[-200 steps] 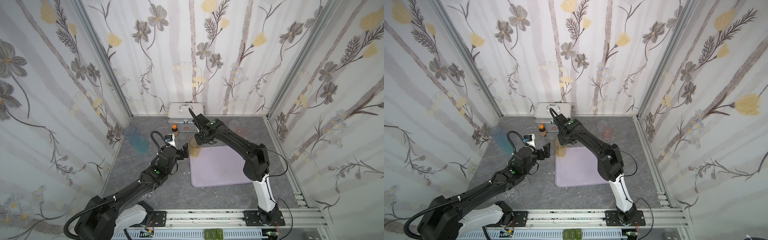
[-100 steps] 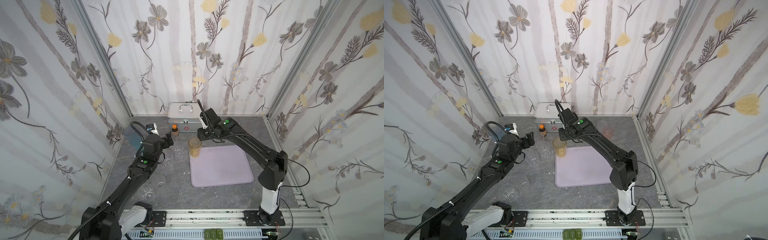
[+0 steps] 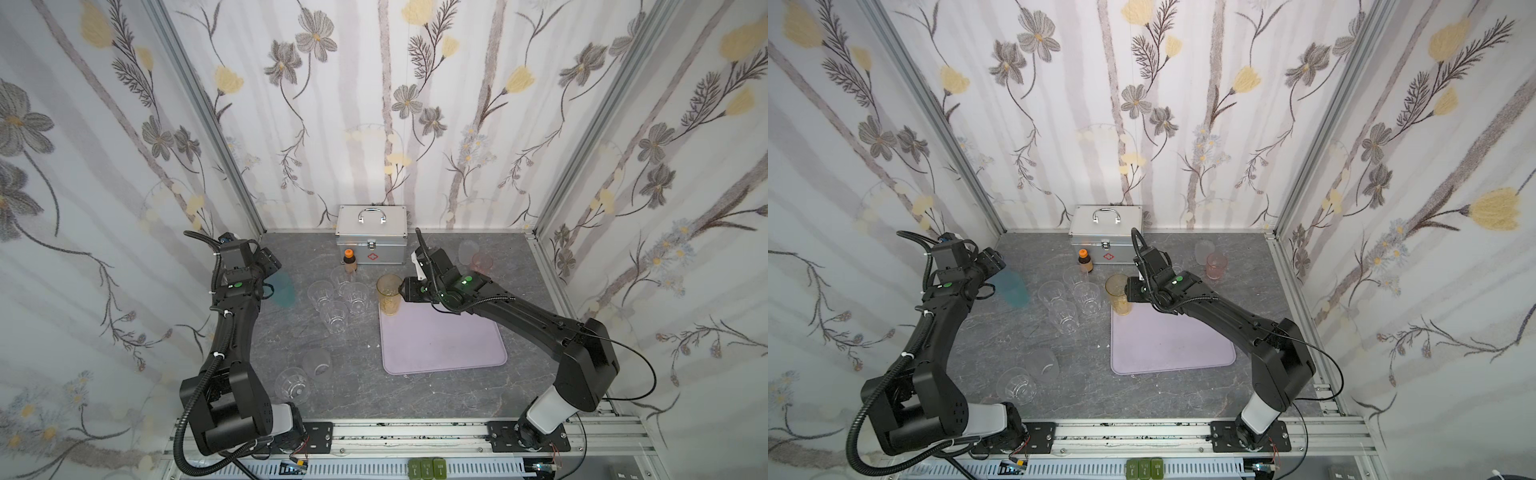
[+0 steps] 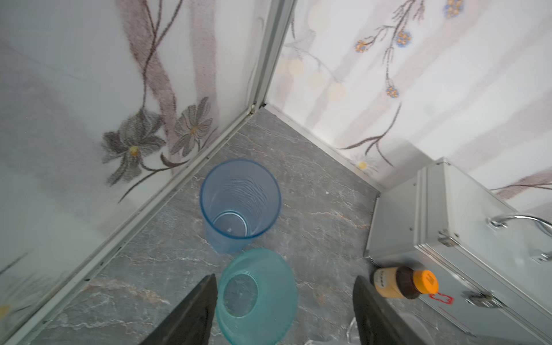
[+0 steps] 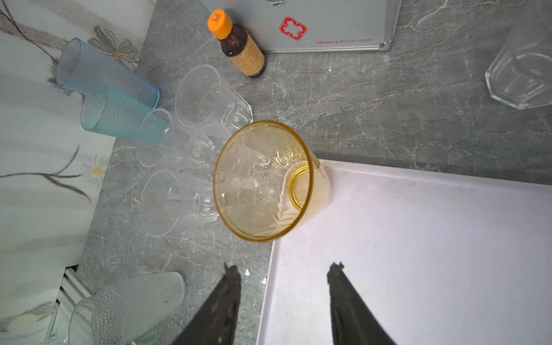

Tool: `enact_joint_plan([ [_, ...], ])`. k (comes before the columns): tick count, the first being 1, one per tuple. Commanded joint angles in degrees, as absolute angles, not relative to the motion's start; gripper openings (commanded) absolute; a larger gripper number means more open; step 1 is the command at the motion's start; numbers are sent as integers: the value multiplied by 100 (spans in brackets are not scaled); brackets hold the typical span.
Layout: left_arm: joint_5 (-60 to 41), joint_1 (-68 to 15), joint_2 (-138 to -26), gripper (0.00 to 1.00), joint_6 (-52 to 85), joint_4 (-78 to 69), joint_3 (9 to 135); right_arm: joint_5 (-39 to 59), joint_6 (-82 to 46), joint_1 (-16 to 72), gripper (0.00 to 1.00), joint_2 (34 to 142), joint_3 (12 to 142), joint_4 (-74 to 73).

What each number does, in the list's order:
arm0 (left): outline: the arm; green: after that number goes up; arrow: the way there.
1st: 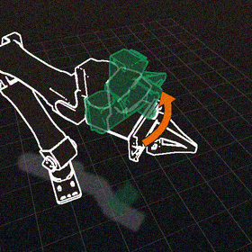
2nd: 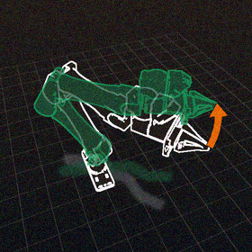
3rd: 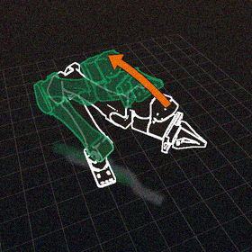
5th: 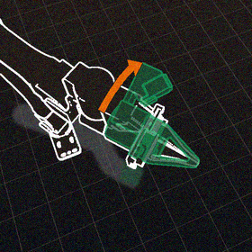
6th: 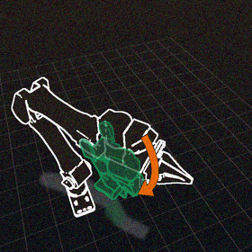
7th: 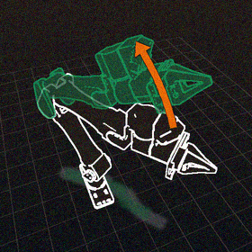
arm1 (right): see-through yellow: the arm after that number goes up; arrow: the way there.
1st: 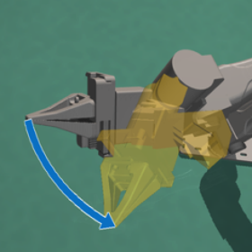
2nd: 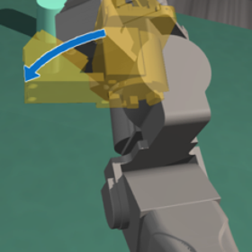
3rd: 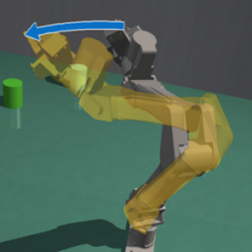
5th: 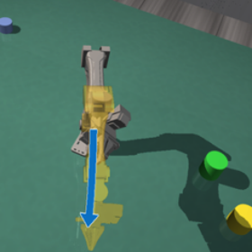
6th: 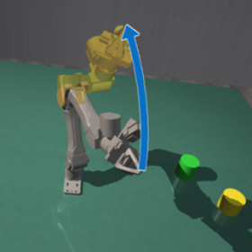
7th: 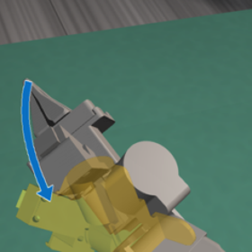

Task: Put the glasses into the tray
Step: 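Lower the left gripper onto the blue cup and close on its rim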

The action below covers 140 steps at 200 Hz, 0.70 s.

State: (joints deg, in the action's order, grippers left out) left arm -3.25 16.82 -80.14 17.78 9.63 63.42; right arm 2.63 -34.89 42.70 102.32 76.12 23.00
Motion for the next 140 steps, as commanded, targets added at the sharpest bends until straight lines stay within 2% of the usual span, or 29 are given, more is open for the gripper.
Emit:
enact_joint_plan([
  [1, 1, 1825, -8393, 72, 1468, 1263, 6703, 148, -3468, 4280, 49, 10082, 7416, 1877],
  [56, 31, 1945, -9240, 71, 1388, 1274, 7258, -4, -3207, 4277, 49, 10007, 7298, 2013],
  [140, -289, 2115, -10150, 63, 1397, 1279, 7652, -83, -3310, 4273, 48, 9871, 7021, 1898],
])
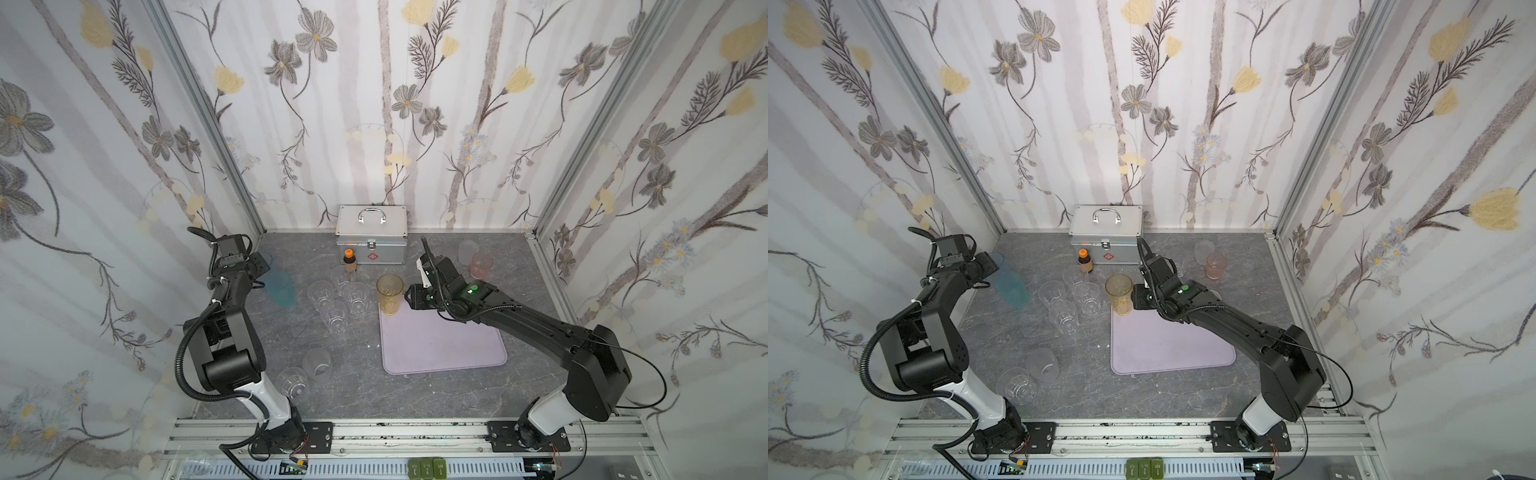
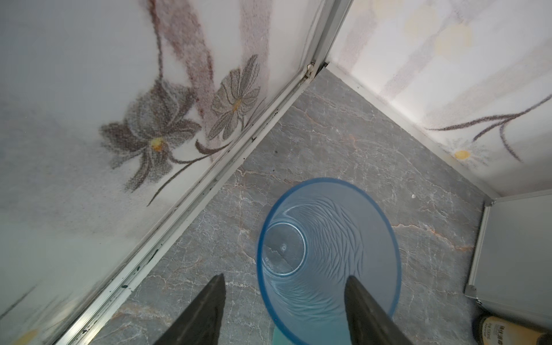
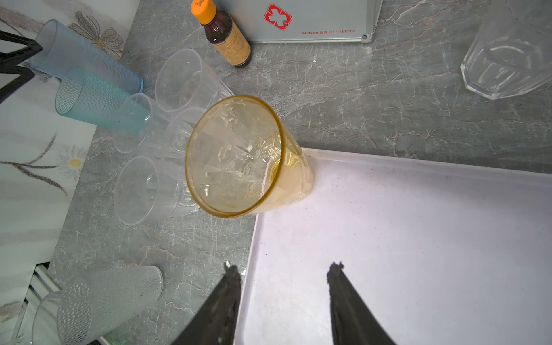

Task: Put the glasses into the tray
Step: 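Lower the left gripper onto the blue cup and close on its rim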

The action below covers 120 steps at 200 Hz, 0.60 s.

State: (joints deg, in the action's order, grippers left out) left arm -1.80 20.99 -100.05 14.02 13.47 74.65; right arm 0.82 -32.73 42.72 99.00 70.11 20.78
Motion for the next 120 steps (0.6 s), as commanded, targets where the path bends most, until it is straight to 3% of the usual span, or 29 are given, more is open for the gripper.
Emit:
enact_joint_plan([
  [1, -294, 2117, -10159, 62, 1397, 1281, 7658, -90, -3308, 4272, 48, 9875, 7022, 1903],
  [55, -482, 2127, -10414, 52, 1389, 1283, 7682, -167, -3269, 4273, 48, 9945, 7109, 1978],
  [120, -541, 2145, -10447, 28, 1346, 1283, 7596, -246, -3258, 4275, 49, 9961, 7115, 1978],
])
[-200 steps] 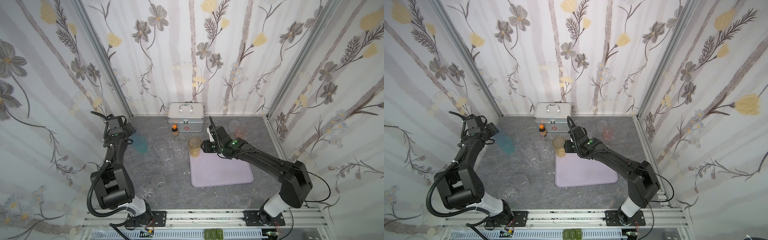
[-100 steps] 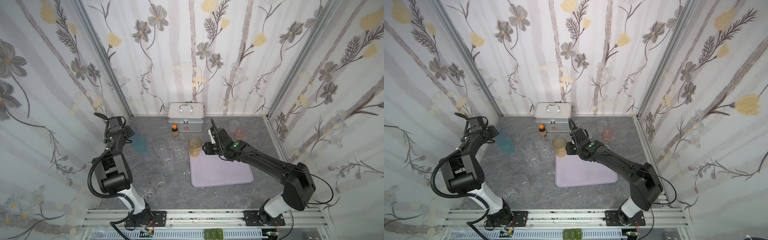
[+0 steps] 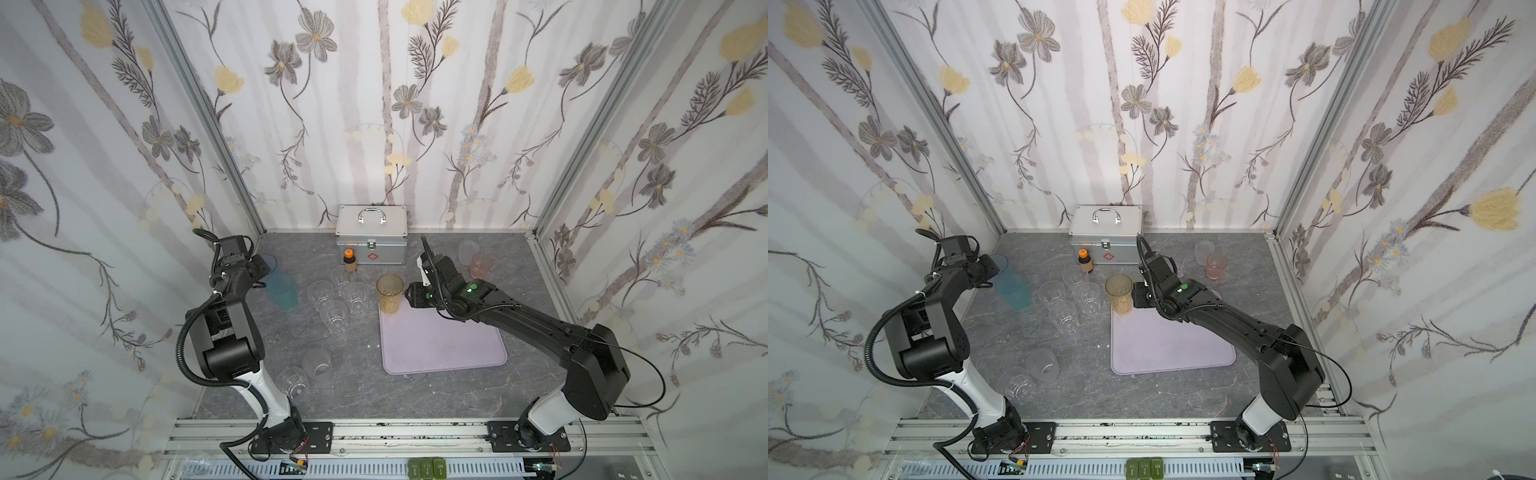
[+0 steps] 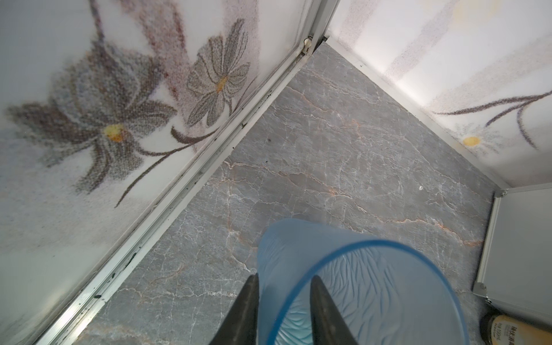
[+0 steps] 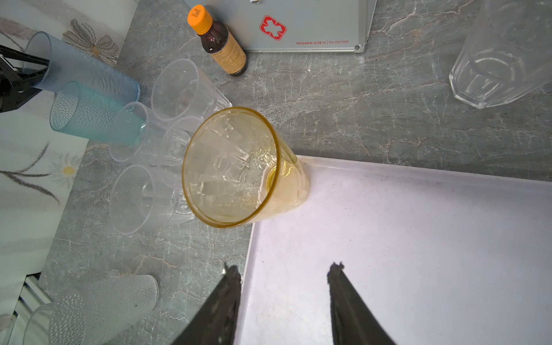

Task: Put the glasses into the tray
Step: 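Lower the left gripper onto the blue cup and close on its rim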

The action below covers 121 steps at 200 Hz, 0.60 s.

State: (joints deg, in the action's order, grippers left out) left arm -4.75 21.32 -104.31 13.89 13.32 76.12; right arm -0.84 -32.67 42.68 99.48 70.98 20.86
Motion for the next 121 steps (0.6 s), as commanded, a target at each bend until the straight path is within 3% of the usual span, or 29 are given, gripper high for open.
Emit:
enact_joint_plan([
  [1, -543, 2145, -10440, 27, 1350, 1283, 7595, -246, -3258, 4275, 49, 9961, 7115, 1978],
  [24, -502, 2142, -10371, 26, 1301, 1279, 7541, -301, -3253, 4273, 48, 9931, 7068, 1978],
  [121, -733, 2127, -10279, 1, 1346, 1283, 7576, -405, -3396, 4283, 49, 9787, 6976, 1977],
])
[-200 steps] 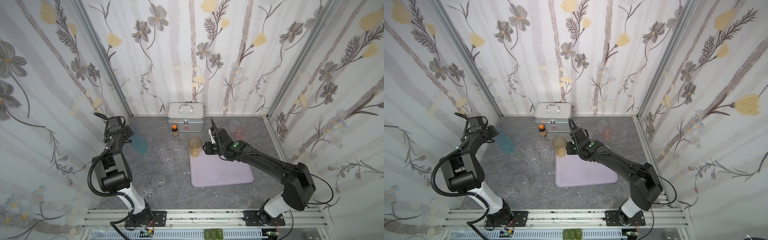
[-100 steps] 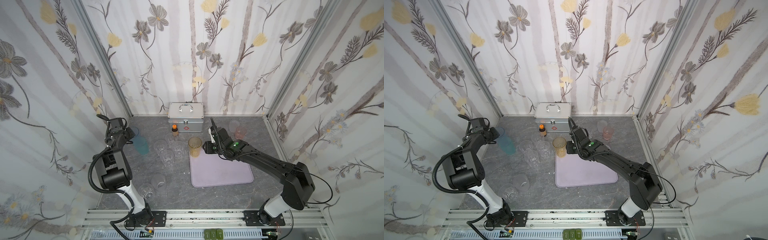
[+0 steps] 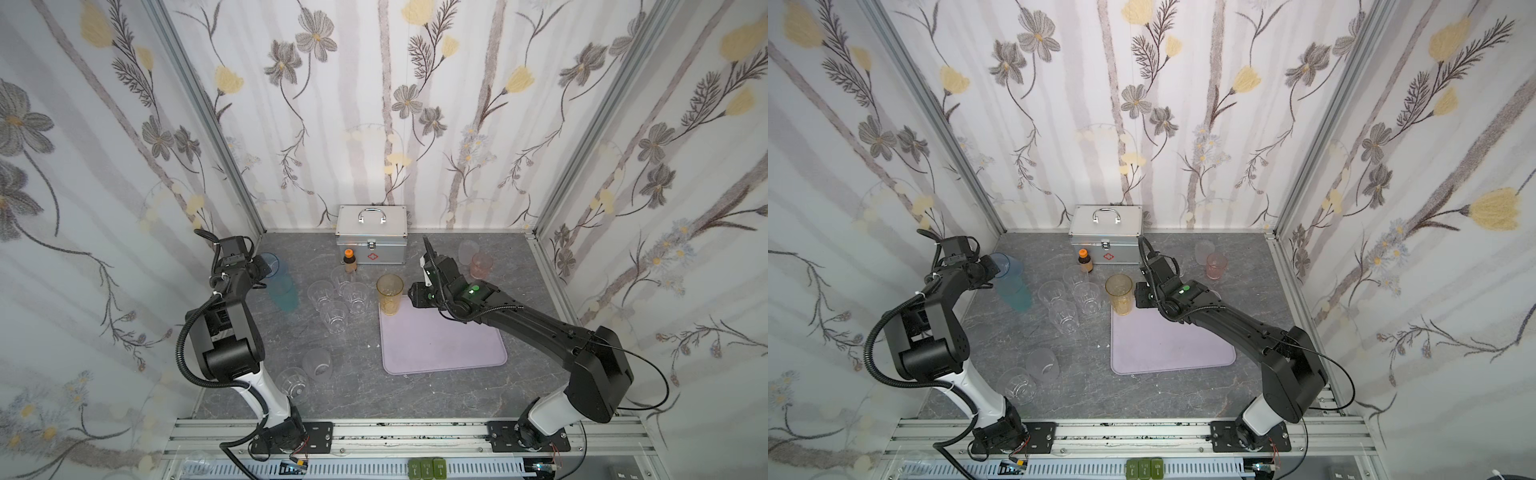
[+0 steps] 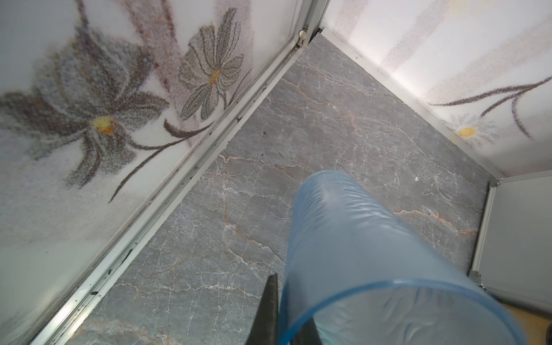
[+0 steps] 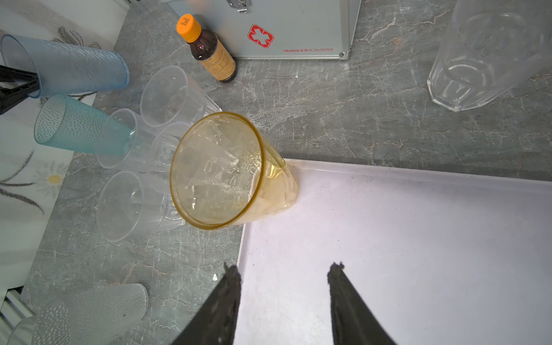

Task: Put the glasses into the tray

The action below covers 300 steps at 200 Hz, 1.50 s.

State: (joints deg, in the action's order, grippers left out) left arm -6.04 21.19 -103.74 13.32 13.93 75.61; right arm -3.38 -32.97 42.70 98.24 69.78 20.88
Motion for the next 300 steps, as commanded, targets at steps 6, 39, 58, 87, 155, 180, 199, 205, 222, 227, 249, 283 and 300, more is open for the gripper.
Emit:
enact_joint_plan([
  [6, -746, 2124, -10243, 0, 1360, 1283, 7576, -396, -3397, 4283, 49, 9788, 6987, 1994],
  [39, -668, 2068, -9768, 0, 1572, 1281, 7646, -448, -3395, 4286, 48, 9761, 7020, 2039],
  [58, -182, 1885, -9310, 0, 1631, 1283, 7642, -441, -3417, 4286, 49, 9765, 7029, 2013],
  [87, 448, 1064, -8615, 0, 1853, 1301, 7518, -587, -3398, 4274, 49, 9811, 7156, 2067],
  [155, 1274, -1910, -7911, 0, 2399, 1336, 7754, -1142, -3283, 3685, 49, 8919, 7093, 2249],
  [180, 1437, -2977, -8106, 0, 2507, 1344, 7866, -996, -3255, 3248, 49, 8631, 7076, 2259],
  [199, 1406, -3580, -8477, 0, 2505, 1345, 8018, -969, -3225, 3068, 50, 8546, 7084, 2365],
  [205, 1351, -3692, -8602, 0, 2527, 1338, 8054, -975, -3224, 3015, 50, 8512, 7061, 2398],
  [222, 1046, -3955, -8977, 0, 2642, 1344, 8169, -950, -3232, 2862, 51, 8370, 6960, 2487],
  [227, 958, -4051, -9091, 0, 2654, 1344, 8214, -898, -3230, 2840, 52, 8309, 6917, 2496],
  [249, 686, -4329, -9562, 0, 2768, 1336, 8362, -633, -3117, 2926, 55, 8027, 6734, 2377],
  [283, 384, -4525, -10028, 0, 2959, 1336, 8584, -1245, -3167, 3486, 61, 7969, 6675, 2334],
  [300, 306, -4594, -10112, 0, 3007, 1336, 8640, -1302, -3272, 3542, 61, 8061, 6730, 2286],
])
